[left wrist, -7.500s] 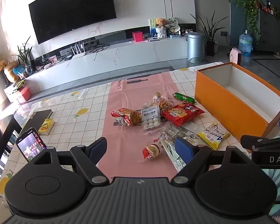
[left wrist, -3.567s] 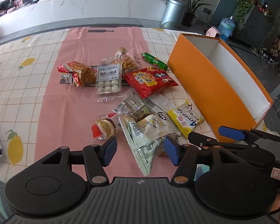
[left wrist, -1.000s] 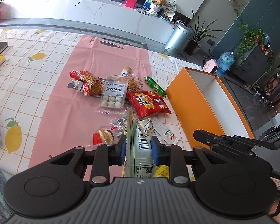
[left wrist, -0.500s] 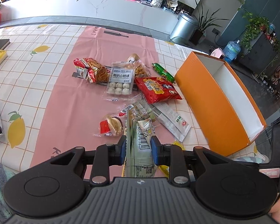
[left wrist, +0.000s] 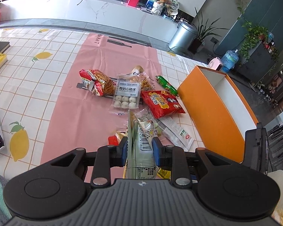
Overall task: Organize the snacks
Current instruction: 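Grasp the yellow Amerio packet with the right gripper while the left gripper holds the chip bag, then carry both packets over the orange box and open both grippers to drop them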
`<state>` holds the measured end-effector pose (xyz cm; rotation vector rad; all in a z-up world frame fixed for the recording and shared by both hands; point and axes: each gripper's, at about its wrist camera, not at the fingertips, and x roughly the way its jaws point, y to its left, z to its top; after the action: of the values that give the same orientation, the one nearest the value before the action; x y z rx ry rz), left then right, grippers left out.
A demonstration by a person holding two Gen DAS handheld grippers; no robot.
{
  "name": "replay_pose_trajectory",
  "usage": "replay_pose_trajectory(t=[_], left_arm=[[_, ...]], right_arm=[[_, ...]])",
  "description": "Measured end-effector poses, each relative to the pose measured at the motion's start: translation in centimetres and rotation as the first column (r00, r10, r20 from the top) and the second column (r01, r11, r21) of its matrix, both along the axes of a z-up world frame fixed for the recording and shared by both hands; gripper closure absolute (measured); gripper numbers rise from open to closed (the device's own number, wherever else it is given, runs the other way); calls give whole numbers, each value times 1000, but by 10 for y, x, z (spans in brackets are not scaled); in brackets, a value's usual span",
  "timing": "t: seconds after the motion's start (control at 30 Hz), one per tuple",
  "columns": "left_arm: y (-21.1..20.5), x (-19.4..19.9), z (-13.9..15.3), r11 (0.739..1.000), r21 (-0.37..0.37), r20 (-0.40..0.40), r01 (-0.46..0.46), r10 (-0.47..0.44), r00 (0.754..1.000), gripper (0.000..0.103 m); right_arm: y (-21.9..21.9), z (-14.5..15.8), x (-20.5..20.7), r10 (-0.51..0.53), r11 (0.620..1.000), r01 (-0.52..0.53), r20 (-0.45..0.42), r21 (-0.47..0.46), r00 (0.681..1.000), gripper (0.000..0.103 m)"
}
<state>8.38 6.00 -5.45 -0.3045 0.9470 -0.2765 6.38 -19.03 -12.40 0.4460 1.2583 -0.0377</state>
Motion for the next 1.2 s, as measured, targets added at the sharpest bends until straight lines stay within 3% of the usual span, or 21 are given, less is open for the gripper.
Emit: replay_pose_trajectory(t=[0.27,0.4,0.57,0.77,0.93,1.07,1.2], left_arm=[[13,7,3,999,-33,6,-30,31,1000,73],[15,8,4,998,-50,6,-34,34,999,73],[10,7,7,999,-48,10,-15,15,1000,73],[3,3,11,999,-35,6,-16,16,1000,73],[-12,-3,25,1000,-30,34,0,1,999,73],[-37,-2,53,998,-34,91,45,-42,995,73],[-71,11,75,989,-77,124,128,-118,985,73]], right_arm=[[32,1,4,-18,986,25,39,-168,999,30],[41,3,-1,26,969,-10,64,-247,998,47],[31,8,-9,39,980,-22,81,-197,996,50],[22,43,-23,90,987,-65,165,-150,982,50],[6,82,-34,165,980,-125,275,-158,947,50],[-17,126,-37,260,954,-179,364,-241,895,50],[-52,163,-36,361,908,-222,397,-355,844,50]])
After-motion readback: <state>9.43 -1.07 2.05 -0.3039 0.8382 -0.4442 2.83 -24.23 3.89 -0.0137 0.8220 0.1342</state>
